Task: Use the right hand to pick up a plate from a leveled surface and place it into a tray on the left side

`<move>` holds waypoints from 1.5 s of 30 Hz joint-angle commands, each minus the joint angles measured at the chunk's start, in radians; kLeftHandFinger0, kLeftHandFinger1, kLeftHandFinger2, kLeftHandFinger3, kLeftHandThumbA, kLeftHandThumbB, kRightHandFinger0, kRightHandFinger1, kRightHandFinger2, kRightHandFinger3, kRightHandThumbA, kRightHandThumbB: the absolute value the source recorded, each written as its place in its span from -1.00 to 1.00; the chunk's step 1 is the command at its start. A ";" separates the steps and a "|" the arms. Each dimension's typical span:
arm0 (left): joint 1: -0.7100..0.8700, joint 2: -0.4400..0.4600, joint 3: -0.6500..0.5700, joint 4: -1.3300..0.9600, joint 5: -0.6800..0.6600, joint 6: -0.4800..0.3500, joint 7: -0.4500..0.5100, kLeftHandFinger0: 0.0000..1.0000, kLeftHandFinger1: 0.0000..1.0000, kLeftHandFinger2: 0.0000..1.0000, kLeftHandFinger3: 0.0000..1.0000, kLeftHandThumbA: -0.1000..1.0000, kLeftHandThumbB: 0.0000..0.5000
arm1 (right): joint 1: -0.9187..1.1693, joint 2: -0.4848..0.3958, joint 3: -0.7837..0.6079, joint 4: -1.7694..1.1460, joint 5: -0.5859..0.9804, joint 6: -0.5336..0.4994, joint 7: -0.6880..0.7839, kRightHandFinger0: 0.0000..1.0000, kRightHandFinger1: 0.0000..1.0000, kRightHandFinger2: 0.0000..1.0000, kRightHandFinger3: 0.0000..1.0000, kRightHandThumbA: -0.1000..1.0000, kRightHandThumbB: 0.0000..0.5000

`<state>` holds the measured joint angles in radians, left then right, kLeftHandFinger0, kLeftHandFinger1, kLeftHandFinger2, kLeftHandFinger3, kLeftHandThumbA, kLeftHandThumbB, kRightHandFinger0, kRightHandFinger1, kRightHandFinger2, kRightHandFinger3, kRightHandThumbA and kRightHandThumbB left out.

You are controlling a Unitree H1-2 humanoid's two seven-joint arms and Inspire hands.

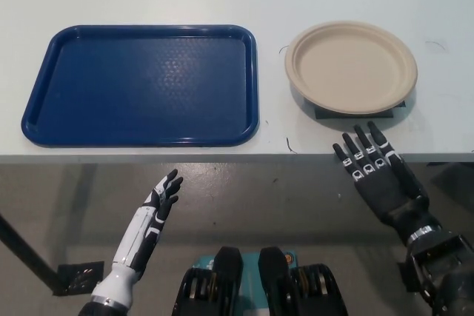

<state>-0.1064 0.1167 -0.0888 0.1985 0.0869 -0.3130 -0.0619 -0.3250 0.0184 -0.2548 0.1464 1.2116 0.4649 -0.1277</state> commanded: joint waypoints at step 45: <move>-0.030 0.022 0.001 -0.022 -0.004 -0.040 -0.017 1.00 1.00 1.00 1.00 1.00 -0.46 | -0.308 0.009 -0.088 0.243 -0.288 0.005 -0.321 -1.00 -0.81 0.06 0.96 -1.00 -0.97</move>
<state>-0.1085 0.1220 -0.0901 0.2004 0.0877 -0.3141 -0.0624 -0.5983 0.0256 -0.3414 0.3963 0.9706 0.4656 -0.3406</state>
